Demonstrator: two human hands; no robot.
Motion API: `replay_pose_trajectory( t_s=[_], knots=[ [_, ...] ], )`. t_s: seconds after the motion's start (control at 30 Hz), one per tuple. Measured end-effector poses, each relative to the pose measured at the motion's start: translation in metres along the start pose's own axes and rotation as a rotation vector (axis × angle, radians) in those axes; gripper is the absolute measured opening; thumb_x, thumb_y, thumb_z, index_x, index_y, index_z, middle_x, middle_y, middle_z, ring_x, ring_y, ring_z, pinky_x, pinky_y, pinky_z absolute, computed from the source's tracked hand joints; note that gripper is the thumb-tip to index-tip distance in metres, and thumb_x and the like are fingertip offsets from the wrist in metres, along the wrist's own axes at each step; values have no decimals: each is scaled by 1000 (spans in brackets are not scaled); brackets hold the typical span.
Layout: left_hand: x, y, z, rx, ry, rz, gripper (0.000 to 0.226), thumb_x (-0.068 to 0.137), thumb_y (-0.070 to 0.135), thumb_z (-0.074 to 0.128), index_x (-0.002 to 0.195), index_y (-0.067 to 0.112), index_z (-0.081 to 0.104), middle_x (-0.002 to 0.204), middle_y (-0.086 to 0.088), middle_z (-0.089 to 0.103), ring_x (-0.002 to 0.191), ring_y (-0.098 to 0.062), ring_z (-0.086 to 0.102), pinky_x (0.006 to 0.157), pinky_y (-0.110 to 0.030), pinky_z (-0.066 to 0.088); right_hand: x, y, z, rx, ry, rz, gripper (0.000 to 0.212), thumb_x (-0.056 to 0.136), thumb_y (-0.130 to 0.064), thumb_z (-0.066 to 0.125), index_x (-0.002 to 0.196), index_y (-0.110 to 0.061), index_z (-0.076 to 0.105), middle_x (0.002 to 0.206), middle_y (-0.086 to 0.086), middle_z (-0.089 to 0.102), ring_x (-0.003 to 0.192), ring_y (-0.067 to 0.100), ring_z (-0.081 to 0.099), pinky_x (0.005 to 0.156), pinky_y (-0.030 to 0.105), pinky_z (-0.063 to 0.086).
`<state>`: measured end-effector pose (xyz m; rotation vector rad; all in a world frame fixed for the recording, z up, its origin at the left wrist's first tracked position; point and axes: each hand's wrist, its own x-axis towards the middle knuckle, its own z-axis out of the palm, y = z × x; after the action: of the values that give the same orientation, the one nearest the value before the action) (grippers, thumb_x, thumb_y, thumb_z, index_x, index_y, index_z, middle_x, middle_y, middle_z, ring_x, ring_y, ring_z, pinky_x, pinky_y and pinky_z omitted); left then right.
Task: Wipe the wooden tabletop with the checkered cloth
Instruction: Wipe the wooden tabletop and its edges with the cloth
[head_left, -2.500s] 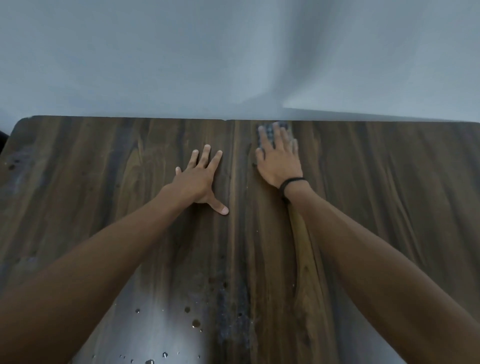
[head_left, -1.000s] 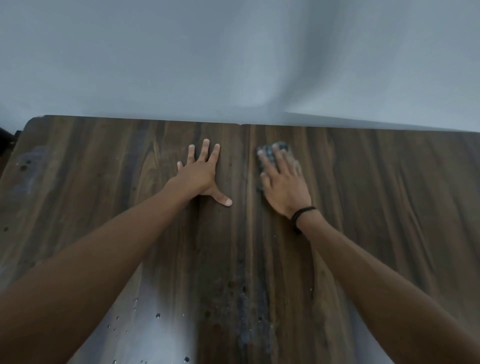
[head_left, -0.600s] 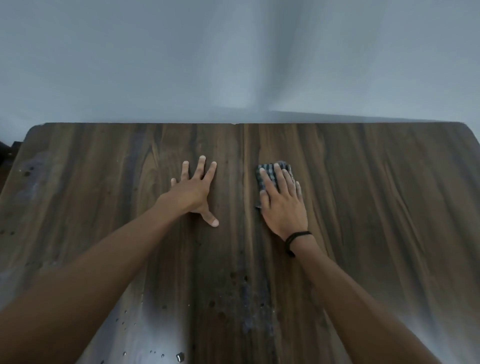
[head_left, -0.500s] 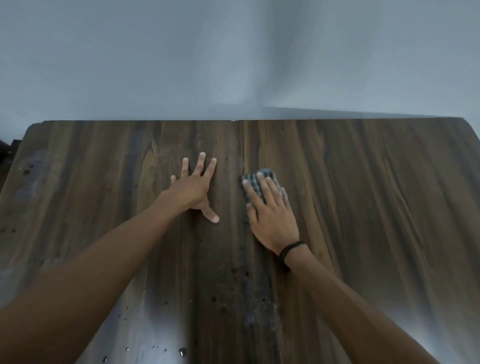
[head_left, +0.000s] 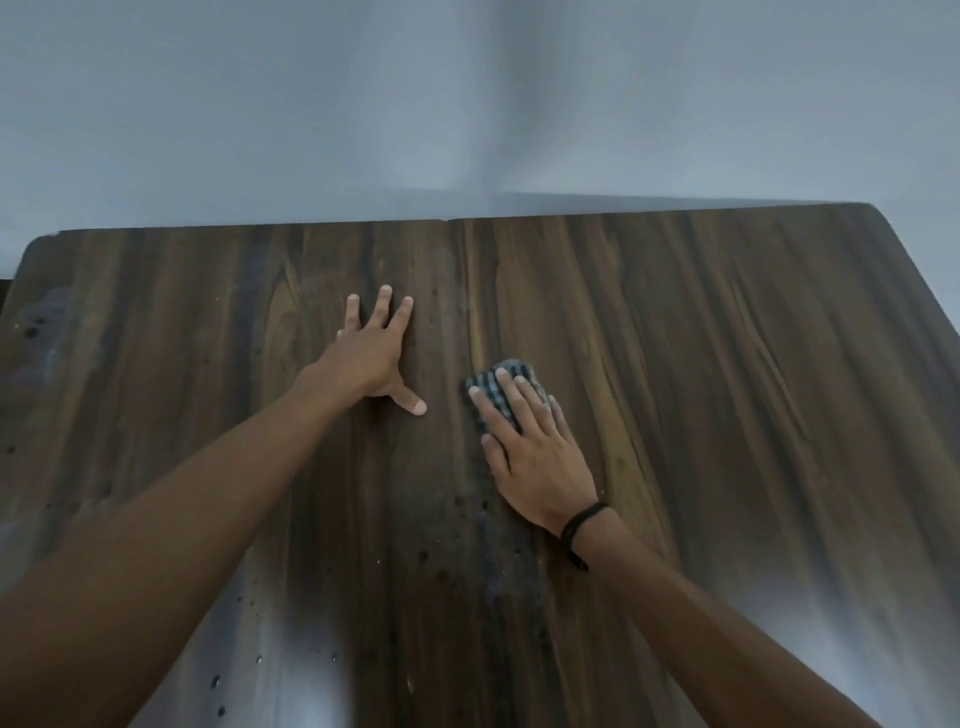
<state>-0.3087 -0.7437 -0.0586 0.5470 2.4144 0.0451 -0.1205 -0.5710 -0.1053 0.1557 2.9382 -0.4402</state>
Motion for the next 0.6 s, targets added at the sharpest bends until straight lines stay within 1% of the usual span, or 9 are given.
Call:
replay_pose_trajectory(
  t_s=[0.07, 0.17, 0.2, 0.3, 0.33, 0.43, 0.53, 0.57, 0.6],
  knots=[
    [-12, 1, 10, -6, 4, 7, 146, 57, 57, 86, 154, 27, -18, 157, 1, -34, 144, -38, -26, 116, -61, 9, -8, 9, -1, 1, 4, -16, 55, 108, -46, 21, 160, -44, 4, 170, -7, -2, 156, 15, -6, 126, 45, -2],
    [-33, 2, 29, -12, -62, -29, 150, 53, 61, 86, 152, 29, -22, 155, 3, -38, 144, -38, -26, 115, -63, 10, -6, 5, -2, 55, 76, 216, 56, 107, -43, 25, 161, -39, 8, 170, -4, -2, 156, 16, -6, 127, 48, 2],
    [-39, 2, 36, -11, -81, -39, 151, 53, 62, 87, 152, 30, -23, 155, 3, -39, 145, -38, -26, 115, -63, 11, -14, -6, 4, 58, 77, 200, 57, 107, -43, 25, 161, -39, 8, 170, -3, -2, 156, 17, -6, 127, 48, 1],
    [-48, 1, 53, -13, -72, -37, 153, 51, 60, 88, 152, 31, -24, 154, 5, -40, 145, -38, -25, 114, -64, 12, -42, -11, 12, -3, -18, -41, 56, 106, -47, 21, 160, -43, 7, 170, -6, -2, 156, 16, -5, 126, 47, -2],
    [-49, 1, 54, -23, -53, -28, 153, 51, 59, 88, 152, 31, -23, 155, 5, -39, 146, -38, -24, 114, -65, 12, -42, -1, 10, -12, -10, -47, 56, 105, -46, 21, 160, -43, 9, 170, -6, 1, 156, 16, -2, 127, 48, 1],
    [-54, 2, 52, -33, -35, -29, 153, 50, 58, 89, 153, 30, -21, 157, 5, -35, 146, -38, -22, 114, -65, 13, -38, 8, 4, 59, 68, 159, 56, 106, -42, 26, 160, -40, 14, 170, -4, 5, 156, 19, 1, 127, 48, 2],
    [-64, 4, 53, -40, 4, -58, 151, 52, 59, 88, 154, 29, -20, 158, 4, -33, 147, -37, -22, 115, -64, 13, -65, -2, 14, -6, 29, -3, 56, 107, -43, 25, 160, -41, 10, 170, -3, 2, 156, 19, -1, 125, 45, -4],
    [-69, 6, 55, -52, 11, -64, 151, 53, 60, 88, 154, 29, -20, 158, 4, -32, 146, -37, -22, 115, -63, 12, -75, 4, 16, -9, 26, -26, 55, 107, -43, 24, 160, -42, 10, 170, -4, 3, 156, 18, -1, 126, 45, -3],
    [-75, 8, 58, -63, 11, -72, 150, 53, 60, 87, 153, 30, -20, 158, 4, -32, 146, -37, -23, 115, -63, 12, -81, 10, 15, 3, 43, 19, 55, 107, -42, 25, 160, -42, 10, 170, -5, 3, 156, 17, 0, 126, 47, 0]
  ],
)
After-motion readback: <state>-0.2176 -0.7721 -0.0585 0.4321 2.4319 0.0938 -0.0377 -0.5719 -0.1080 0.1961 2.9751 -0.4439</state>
